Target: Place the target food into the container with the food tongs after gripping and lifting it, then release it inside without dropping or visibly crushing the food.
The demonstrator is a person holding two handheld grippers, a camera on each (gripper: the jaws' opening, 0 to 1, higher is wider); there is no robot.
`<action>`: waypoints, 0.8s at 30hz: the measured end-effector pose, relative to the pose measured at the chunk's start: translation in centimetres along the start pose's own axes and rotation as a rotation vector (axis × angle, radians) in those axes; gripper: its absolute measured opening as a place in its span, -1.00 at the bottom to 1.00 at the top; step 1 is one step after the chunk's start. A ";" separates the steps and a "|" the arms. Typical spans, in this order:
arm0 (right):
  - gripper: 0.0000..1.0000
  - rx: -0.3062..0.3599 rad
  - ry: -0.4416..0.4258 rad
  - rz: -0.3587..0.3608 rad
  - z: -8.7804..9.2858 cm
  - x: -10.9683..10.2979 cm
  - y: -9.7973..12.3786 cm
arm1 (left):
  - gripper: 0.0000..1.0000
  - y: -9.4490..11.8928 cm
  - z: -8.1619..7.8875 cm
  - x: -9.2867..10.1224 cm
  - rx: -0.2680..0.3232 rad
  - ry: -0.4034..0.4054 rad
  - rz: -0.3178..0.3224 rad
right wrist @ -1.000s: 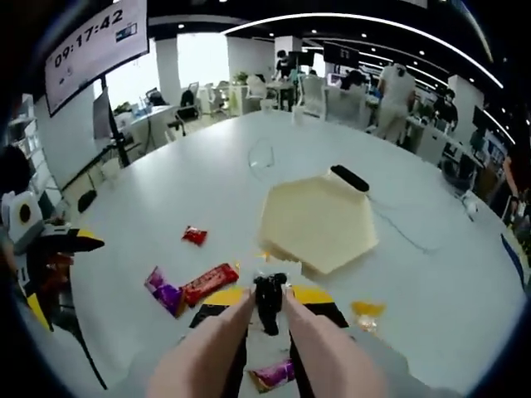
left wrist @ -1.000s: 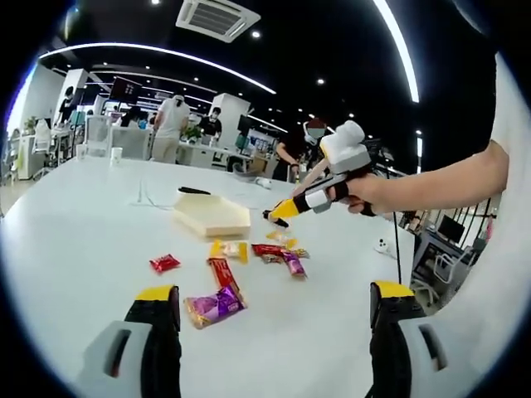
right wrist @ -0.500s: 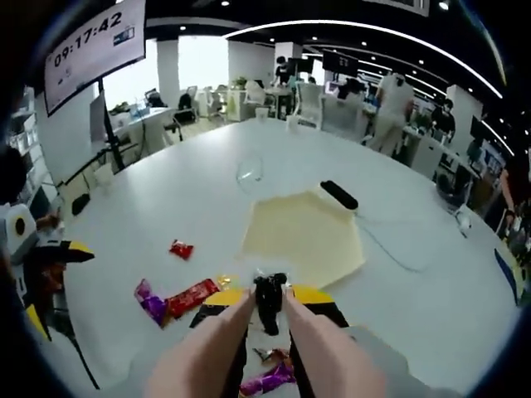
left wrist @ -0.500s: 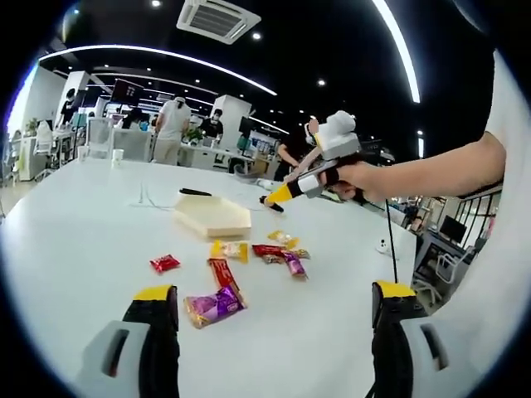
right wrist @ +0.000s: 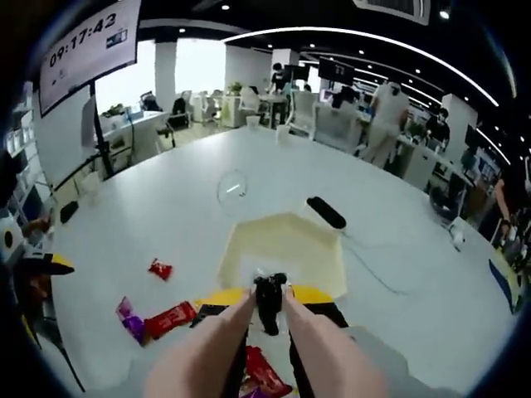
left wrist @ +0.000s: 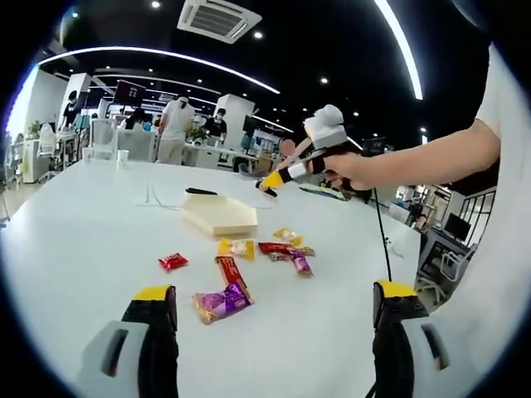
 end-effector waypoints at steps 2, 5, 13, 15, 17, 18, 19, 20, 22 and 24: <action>-0.65 0.036 -0.013 0.002 -0.6 0.0 0.0 | 0.98 0.1 -0.1 -0.1 0.000 0.002 -0.003; -0.66 0.094 0.002 0.008 -2.1 0.7 -0.4 | 0.98 0.3 -0.1 -0.4 -0.001 0.002 -0.010; -0.66 0.079 0.000 -0.009 -3.2 0.8 -1.3 | 0.98 0.7 -0.1 -0.8 -0.001 0.003 -0.023; -0.66 0.049 0.010 -0.042 -3.4 0.0 -1.5 | 0.98 0.8 -0.2 -0.8 0.001 0.006 -0.025; -0.67 0.062 0.041 -0.027 -3.8 0.2 -1.5 | 0.98 0.8 -0.2 -0.9 0.002 0.008 -0.027; -0.66 0.042 0.020 -0.048 -3.6 -0.1 -1.7 | 0.98 0.8 -0.2 -0.9 0.002 0.011 -0.027; -0.66 0.058 0.038 -0.030 -3.8 0.0 -1.7 | 0.98 0.8 -0.2 -1.0 0.002 0.012 -0.026; -0.66 0.053 0.036 -0.036 -3.9 -0.1 -1.9 | 0.98 0.8 -0.2 -1.0 0.002 0.012 -0.026; -0.66 0.068 0.043 -0.013 -4.3 0.6 -2.2 | 0.98 0.8 -0.3 -1.1 0.002 0.013 -0.025; -0.66 0.055 0.010 -0.028 -4.3 0.6 -2.4 | 0.98 0.9 -0.4 -1.2 0.002 0.013 -0.025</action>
Point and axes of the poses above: the point that each gripper's makers call its tool centre point, and the gripper's own axes: y roughly backward along the fingers, x roughly to its right, z roughly out of its underside, the point moved 2 cm from there along y, roughly backward along the fingers, and after that the axes turned 9 degrees about x, right-handed, at the moved point
